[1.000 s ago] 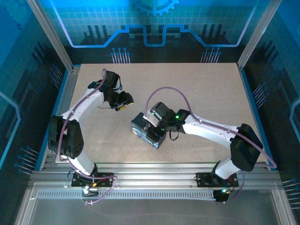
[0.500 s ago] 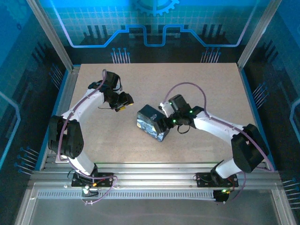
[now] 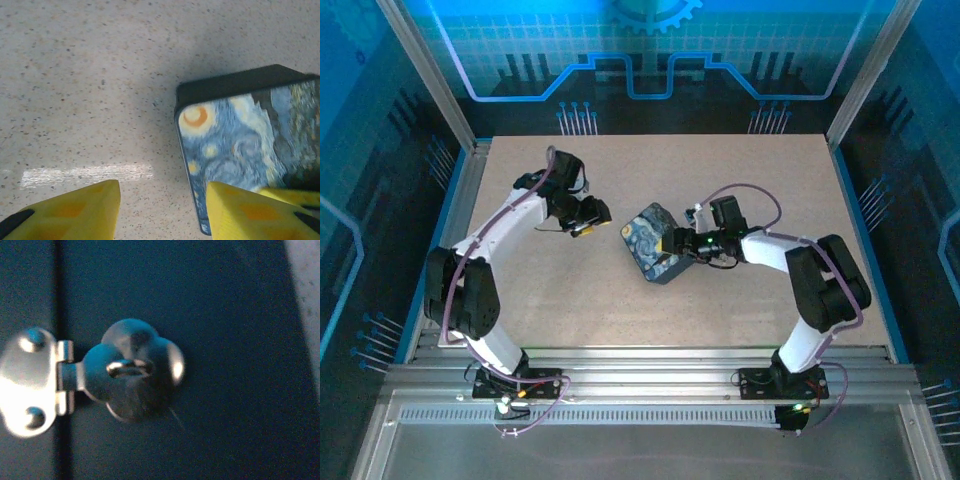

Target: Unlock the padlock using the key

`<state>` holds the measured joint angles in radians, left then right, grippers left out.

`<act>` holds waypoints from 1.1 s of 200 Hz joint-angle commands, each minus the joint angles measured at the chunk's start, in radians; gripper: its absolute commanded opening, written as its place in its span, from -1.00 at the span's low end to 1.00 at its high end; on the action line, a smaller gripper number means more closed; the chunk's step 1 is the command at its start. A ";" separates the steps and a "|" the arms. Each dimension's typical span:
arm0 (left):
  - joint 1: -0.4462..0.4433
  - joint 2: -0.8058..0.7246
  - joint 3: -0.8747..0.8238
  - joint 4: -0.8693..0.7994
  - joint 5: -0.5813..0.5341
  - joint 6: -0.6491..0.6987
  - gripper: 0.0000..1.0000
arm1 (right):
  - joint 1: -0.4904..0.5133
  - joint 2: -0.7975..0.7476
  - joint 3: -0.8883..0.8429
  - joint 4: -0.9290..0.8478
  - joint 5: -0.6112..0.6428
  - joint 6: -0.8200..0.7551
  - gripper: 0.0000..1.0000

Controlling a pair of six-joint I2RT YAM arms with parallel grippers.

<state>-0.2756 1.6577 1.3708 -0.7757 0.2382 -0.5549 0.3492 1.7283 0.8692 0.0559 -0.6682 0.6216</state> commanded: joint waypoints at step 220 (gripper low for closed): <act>-0.181 0.248 0.016 0.101 -0.122 -0.007 0.01 | -0.047 0.018 0.167 -0.177 0.121 -0.122 1.00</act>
<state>-0.4706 1.8660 1.3964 -0.6491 0.1497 -0.5510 0.3275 1.7844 1.0103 -0.0757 -0.5735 0.5350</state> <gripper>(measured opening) 0.506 0.998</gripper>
